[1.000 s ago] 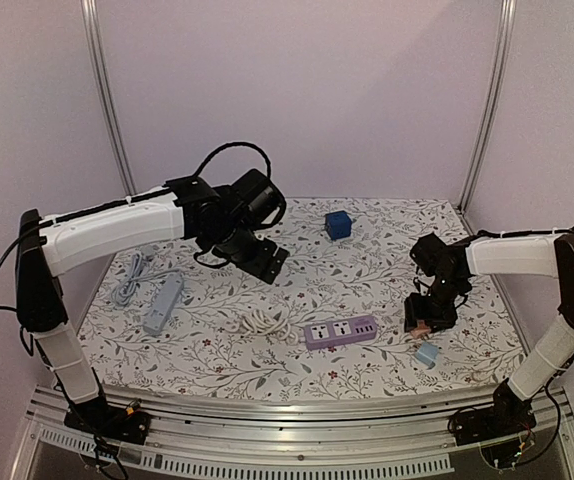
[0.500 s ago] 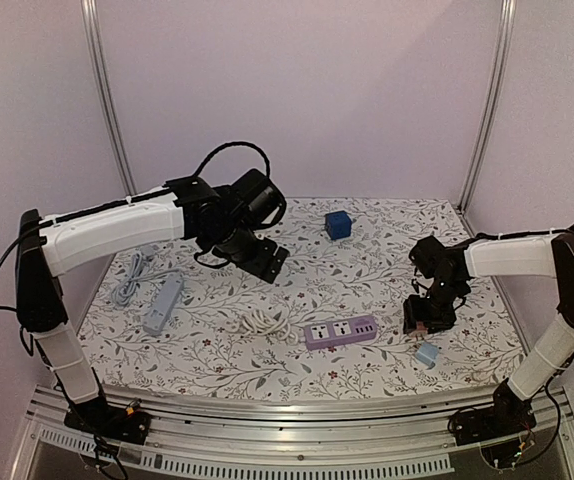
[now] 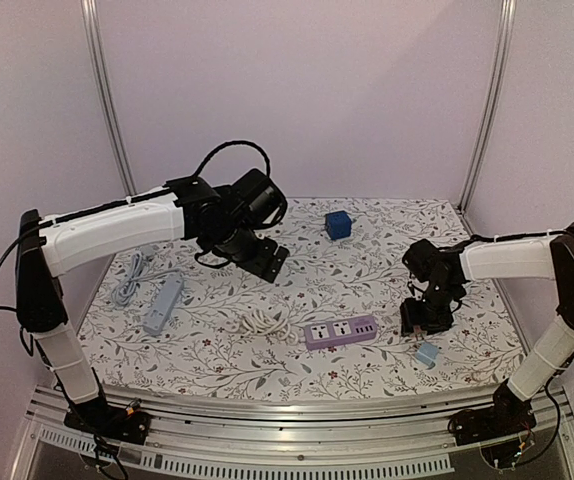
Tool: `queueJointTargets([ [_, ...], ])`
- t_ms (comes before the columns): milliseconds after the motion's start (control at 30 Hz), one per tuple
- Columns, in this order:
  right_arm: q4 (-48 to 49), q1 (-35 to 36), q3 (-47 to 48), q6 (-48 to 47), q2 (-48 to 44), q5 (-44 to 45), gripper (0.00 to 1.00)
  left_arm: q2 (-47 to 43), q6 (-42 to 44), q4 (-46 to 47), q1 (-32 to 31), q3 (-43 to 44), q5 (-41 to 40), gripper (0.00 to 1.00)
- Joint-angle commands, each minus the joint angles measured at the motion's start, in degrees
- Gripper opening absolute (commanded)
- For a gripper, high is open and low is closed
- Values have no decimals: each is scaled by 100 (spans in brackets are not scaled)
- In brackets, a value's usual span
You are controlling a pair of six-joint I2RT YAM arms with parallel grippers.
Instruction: Insert the plug
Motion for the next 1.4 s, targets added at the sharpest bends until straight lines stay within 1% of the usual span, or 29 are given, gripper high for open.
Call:
queueJointTargets([
  [0, -61, 217, -61, 150, 159, 317, 62, 18, -68, 57, -81, 181, -85, 93],
  [333, 676, 236, -595, 376, -272, 559, 62, 36, -142, 167, -172, 208, -254, 93],
  [633, 980, 538, -810, 768, -346, 1037, 57, 53, -223, 212, -242, 280, -358, 93],
  [733, 1092, 585, -947, 909, -310, 1055, 55, 54, -217, 211, -258, 289, -384, 93],
  [900, 964, 783, -946, 1073, -296, 1102, 52, 39, -208, 187, -280, 263, -382, 93],
  [1167, 681, 885, -945, 1340, -361, 1067, 52, 65, -197, 192, -316, 246, -439, 93],
  [1367, 746, 883, -995, 1431, -282, 1159, 45, 134, -163, 244, -344, 301, -400, 92],
])
